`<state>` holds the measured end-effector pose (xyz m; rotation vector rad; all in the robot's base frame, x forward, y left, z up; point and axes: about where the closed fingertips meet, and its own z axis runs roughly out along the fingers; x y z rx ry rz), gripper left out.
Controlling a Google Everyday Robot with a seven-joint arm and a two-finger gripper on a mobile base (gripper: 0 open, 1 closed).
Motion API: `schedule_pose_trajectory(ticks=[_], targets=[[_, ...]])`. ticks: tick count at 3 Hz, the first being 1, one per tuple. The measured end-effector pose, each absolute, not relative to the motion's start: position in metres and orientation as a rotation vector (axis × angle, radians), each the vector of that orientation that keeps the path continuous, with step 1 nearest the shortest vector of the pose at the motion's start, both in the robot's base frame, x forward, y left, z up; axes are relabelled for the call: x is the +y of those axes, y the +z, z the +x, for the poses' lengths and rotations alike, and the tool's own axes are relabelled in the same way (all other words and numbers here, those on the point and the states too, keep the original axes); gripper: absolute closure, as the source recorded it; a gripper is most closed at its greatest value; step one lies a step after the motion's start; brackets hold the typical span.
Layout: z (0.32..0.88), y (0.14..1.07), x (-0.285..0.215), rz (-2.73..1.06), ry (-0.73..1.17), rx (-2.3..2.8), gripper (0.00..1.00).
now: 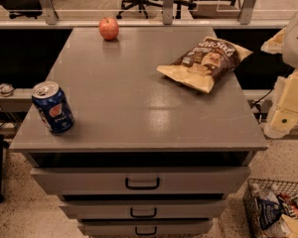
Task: Pick brown chip bag
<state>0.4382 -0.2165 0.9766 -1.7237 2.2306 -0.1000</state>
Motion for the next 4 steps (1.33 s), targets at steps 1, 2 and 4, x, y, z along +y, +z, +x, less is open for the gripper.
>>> schedule_pose_trajectory(ticks=[1, 2, 4], targets=[[0.438, 0.977, -0.216, -1.723, -0.101, 2.230, 0.00], [0.458, 0.970, -0.219, -1.673, -0.121, 2.208, 0.00], [0.572, 0.941, -0.236, -1.436, -0.207, 2.118, 0.00]])
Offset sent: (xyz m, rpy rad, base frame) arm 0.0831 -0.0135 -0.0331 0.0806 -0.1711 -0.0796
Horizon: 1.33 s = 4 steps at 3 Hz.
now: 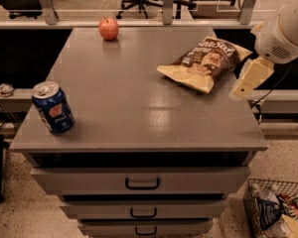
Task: Pick brown chip bag
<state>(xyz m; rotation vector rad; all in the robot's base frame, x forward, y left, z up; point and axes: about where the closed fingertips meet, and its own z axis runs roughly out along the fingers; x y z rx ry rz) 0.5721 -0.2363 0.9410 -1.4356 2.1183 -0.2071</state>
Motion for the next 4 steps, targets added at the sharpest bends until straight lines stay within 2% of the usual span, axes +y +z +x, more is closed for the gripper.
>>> schedule_pose_trajectory(ticks=[3, 4], targets=[[0.689, 0.898, -0.223, -1.094, 0.016, 2.129, 0.00], [0.708, 0.876, -0.220, -1.004, 0.081, 2.187, 0.15]])
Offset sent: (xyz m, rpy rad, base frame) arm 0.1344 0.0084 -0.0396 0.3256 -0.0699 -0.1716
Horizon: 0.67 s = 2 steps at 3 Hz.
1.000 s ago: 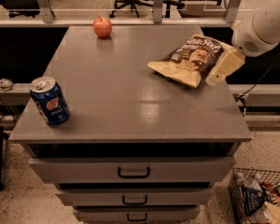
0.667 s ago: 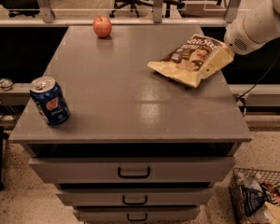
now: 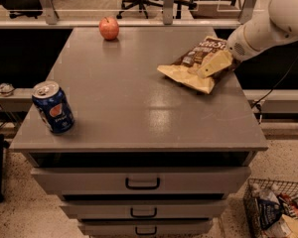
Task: Pick brown chip bag
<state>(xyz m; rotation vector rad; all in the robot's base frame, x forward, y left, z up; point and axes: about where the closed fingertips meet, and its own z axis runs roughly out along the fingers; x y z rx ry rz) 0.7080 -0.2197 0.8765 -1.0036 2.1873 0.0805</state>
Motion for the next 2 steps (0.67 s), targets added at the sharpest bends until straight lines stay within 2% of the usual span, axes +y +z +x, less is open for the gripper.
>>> schedule_pose_trajectory(ticks=[1, 2], targets=[[0.718, 0.865, -0.218, -0.943, 0.124, 2.227, 0.38], [0.716, 0.875, -0.207, -0.938, 0.159, 2.200, 0.68]])
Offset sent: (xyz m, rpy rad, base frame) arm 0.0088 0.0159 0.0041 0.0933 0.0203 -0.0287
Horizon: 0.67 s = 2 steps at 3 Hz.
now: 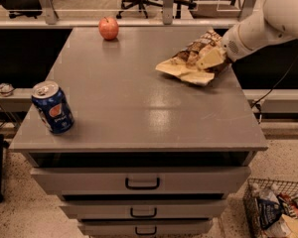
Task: Pick brown chip bag
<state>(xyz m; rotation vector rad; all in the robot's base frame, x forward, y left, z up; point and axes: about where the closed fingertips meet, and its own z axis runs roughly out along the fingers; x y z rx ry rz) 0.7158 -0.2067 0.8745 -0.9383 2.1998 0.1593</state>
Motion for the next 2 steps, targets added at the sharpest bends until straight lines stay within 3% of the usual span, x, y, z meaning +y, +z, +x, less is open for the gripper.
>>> schedule_pose_trajectory(ticks=[1, 2], targets=[[0.708, 0.897, -0.191, -0.993, 0.166, 2.120, 0.92], [0.691, 0.928, -0.172, -1.066, 0.180, 1.999, 1.00]])
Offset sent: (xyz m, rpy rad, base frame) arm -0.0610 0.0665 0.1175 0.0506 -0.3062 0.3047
